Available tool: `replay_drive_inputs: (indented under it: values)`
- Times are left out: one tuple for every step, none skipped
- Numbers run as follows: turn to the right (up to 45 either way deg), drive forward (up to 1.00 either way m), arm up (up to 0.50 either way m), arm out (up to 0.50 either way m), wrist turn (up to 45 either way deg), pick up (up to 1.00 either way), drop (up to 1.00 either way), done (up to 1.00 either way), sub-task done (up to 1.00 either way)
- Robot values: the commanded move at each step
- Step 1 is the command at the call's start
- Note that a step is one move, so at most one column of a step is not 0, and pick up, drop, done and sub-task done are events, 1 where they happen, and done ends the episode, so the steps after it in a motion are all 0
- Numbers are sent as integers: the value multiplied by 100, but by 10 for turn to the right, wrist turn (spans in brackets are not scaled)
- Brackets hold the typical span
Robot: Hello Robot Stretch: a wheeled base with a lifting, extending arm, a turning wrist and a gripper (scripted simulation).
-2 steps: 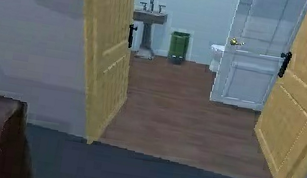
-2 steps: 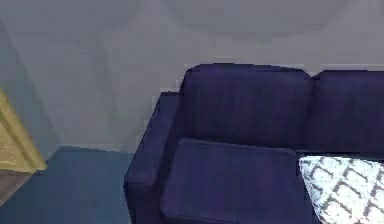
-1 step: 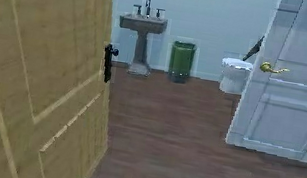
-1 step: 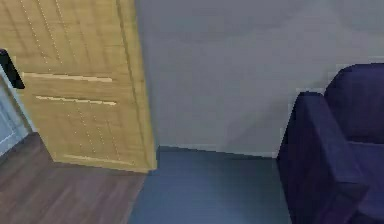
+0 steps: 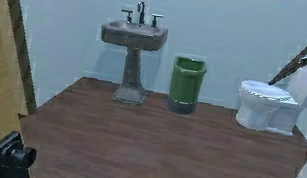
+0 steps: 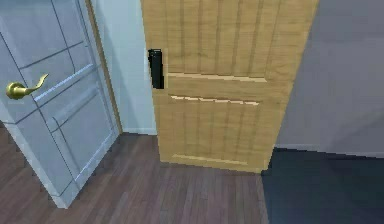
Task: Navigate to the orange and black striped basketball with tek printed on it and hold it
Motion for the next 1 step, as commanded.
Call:
replay_drive_inputs:
  values:
    - [0, 60, 0, 0, 0, 0, 0, 0, 0]
